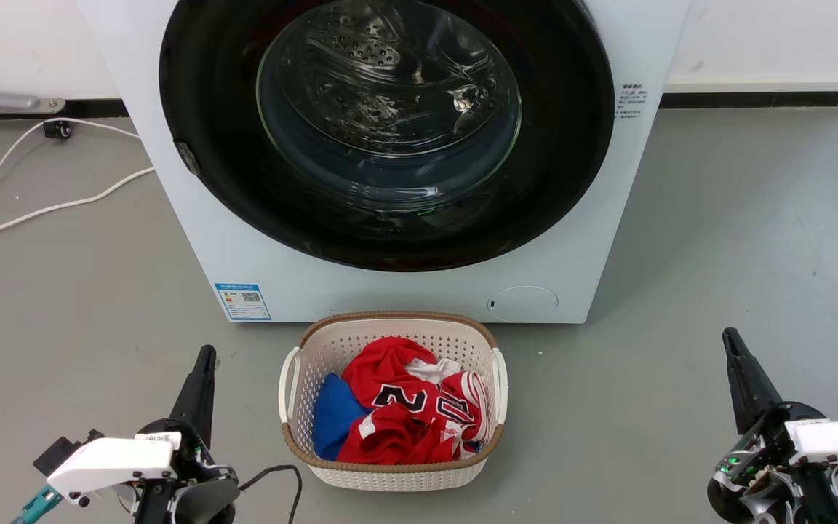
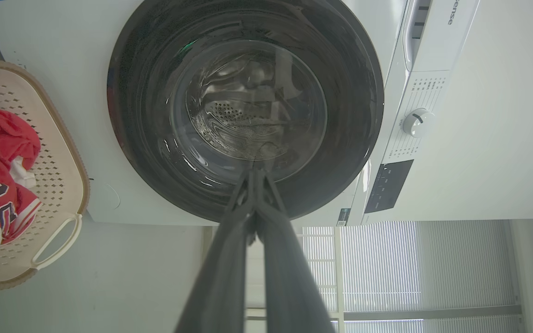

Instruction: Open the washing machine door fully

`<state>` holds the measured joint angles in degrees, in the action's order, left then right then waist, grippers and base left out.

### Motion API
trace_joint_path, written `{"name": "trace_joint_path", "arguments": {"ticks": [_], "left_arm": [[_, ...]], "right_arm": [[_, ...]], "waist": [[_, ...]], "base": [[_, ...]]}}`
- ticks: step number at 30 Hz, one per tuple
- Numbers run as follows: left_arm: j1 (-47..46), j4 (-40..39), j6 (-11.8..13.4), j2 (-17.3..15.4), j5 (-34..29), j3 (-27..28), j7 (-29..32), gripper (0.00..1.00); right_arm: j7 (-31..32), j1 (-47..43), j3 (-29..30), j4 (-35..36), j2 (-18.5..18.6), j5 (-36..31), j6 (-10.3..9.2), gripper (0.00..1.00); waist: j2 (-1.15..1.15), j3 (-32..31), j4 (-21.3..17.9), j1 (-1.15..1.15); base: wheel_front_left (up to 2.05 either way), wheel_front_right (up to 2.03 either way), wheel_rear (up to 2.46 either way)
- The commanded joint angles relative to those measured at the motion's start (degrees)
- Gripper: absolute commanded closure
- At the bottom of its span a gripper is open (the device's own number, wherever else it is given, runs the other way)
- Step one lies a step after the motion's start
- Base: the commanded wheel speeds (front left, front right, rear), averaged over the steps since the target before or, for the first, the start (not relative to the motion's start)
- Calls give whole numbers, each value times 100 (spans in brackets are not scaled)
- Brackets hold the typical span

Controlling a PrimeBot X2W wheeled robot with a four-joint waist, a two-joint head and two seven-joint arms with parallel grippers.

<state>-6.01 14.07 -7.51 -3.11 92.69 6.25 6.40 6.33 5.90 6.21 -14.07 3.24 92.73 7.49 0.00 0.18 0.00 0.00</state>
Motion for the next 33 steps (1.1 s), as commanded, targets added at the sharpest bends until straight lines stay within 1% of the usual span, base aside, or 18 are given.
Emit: {"name": "trace_joint_path", "arguments": {"ticks": [1, 19, 20, 23, 27, 33], "left_arm": [[-50, 6, -12, 9, -23, 25, 12, 100], [-50, 6, -12, 13, -19, 31, 20, 100], [1, 4, 0, 4, -18, 3, -4, 0], [134, 163, 2, 26, -17, -22, -2, 0], [179, 101, 2, 28, -126, -44, -114, 0], [194, -46, 57, 27, -617, 5, -286, 0]], "right_arm": [[14, 68, 9, -6, -21, -22, 0, 100], [23, 70, 16, -7, -27, -31, 0, 100], [-3, -3, 7, -5, -7, -5, 0, 0], [-2, -134, 0, -159, -20, -1, -1, 0], [-113, -189, -13, -124, -22, -130, -1, 0], [-285, -239, -5, 46, -23, -766, 0, 0]], "waist": [[0, 0, 0, 0], [0, 0, 0, 0], [0, 0, 0, 0], [0, 0, 0, 0], [0, 2, 1, 0], [0, 10, 3, 0]], "base": [[0, 0, 0], [0, 0, 0], [0, 0, 0], [0, 0, 0], [0, 0, 0], [0, 0, 0]]}}
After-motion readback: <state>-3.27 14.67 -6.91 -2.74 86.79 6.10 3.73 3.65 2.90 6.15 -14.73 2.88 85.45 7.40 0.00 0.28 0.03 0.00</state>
